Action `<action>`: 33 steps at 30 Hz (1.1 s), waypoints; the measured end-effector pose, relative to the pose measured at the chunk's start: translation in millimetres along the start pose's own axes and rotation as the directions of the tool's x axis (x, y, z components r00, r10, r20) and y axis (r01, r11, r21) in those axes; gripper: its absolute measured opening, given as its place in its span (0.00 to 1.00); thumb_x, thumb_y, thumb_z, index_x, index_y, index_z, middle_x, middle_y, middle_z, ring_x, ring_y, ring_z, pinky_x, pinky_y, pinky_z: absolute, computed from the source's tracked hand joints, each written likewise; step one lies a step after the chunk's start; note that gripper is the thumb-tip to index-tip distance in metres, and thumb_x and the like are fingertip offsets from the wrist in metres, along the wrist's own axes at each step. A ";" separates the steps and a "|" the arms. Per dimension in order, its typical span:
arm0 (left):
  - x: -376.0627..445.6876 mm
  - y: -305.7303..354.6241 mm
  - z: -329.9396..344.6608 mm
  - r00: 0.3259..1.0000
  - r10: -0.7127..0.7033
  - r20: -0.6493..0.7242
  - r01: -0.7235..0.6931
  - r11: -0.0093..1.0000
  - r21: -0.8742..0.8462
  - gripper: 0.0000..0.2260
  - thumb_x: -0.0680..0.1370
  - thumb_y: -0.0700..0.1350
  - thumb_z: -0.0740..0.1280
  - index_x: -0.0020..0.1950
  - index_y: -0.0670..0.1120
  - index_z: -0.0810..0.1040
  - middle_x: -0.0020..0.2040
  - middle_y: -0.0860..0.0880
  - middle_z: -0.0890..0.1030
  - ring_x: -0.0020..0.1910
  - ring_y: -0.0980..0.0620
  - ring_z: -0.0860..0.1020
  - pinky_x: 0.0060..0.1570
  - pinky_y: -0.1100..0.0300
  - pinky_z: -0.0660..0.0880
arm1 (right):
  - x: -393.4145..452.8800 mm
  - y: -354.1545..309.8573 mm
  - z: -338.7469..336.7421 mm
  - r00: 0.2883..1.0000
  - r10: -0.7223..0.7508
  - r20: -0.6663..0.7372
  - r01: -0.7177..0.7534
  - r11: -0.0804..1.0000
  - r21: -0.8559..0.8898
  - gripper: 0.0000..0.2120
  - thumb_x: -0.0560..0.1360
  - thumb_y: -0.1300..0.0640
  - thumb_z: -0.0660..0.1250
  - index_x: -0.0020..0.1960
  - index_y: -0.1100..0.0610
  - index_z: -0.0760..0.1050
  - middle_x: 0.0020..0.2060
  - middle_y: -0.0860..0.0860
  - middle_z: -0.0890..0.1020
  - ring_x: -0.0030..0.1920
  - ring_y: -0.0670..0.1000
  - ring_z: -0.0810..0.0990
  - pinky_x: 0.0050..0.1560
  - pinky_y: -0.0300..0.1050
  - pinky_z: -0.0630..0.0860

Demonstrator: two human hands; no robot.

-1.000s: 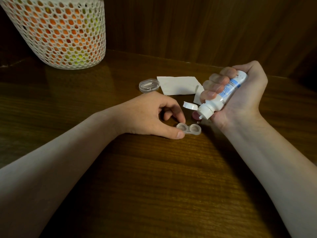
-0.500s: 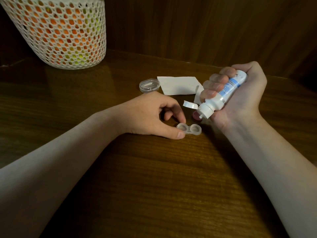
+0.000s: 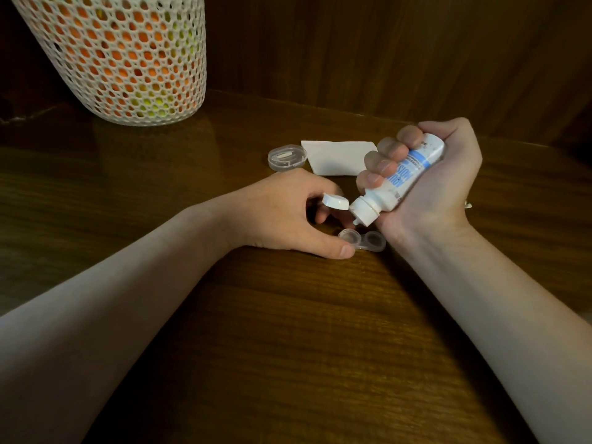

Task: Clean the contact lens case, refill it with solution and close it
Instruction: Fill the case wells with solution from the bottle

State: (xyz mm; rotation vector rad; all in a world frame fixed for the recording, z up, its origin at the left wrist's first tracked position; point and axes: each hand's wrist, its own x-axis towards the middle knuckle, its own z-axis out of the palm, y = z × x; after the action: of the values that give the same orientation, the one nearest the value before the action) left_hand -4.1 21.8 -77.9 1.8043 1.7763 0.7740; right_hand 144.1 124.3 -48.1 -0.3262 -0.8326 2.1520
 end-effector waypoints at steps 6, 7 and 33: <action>-1.3 2.5 -0.8 1.000 -0.013 0.007 0.013 1.000 -0.015 0.14 0.73 0.59 0.80 0.41 0.55 0.78 0.38 0.56 0.77 0.35 0.61 0.73 0.32 0.67 0.69 | 1.3 -0.6 -1.3 1.000 -0.006 0.000 0.006 1.000 0.018 0.08 0.66 0.53 0.64 0.31 0.54 0.69 0.25 0.48 0.69 0.25 0.47 0.67 0.27 0.38 0.67; -1.3 3.0 -0.9 1.000 -0.009 0.008 0.009 1.000 -0.017 0.13 0.73 0.59 0.80 0.40 0.57 0.78 0.38 0.57 0.77 0.35 0.61 0.73 0.32 0.67 0.69 | 1.6 -1.0 -1.1 1.000 -0.007 -0.004 0.007 1.000 0.023 0.08 0.66 0.53 0.64 0.31 0.54 0.69 0.26 0.48 0.69 0.25 0.47 0.67 0.27 0.38 0.67; -1.3 5.2 -1.3 1.000 -0.017 0.023 0.017 1.000 -0.013 0.13 0.74 0.58 0.80 0.41 0.57 0.77 0.39 0.59 0.76 0.37 0.62 0.73 0.34 0.68 0.69 | 1.0 -3.1 0.9 1.000 -0.017 -0.021 0.017 0.999 0.032 0.15 0.75 0.54 0.60 0.30 0.53 0.68 0.25 0.47 0.69 0.25 0.46 0.66 0.26 0.38 0.66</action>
State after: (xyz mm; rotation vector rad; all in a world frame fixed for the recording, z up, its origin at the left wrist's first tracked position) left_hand -1.2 20.3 -73.5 1.7805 1.7655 0.7535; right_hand 144.8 126.1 -45.4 -0.3236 -0.7860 2.1403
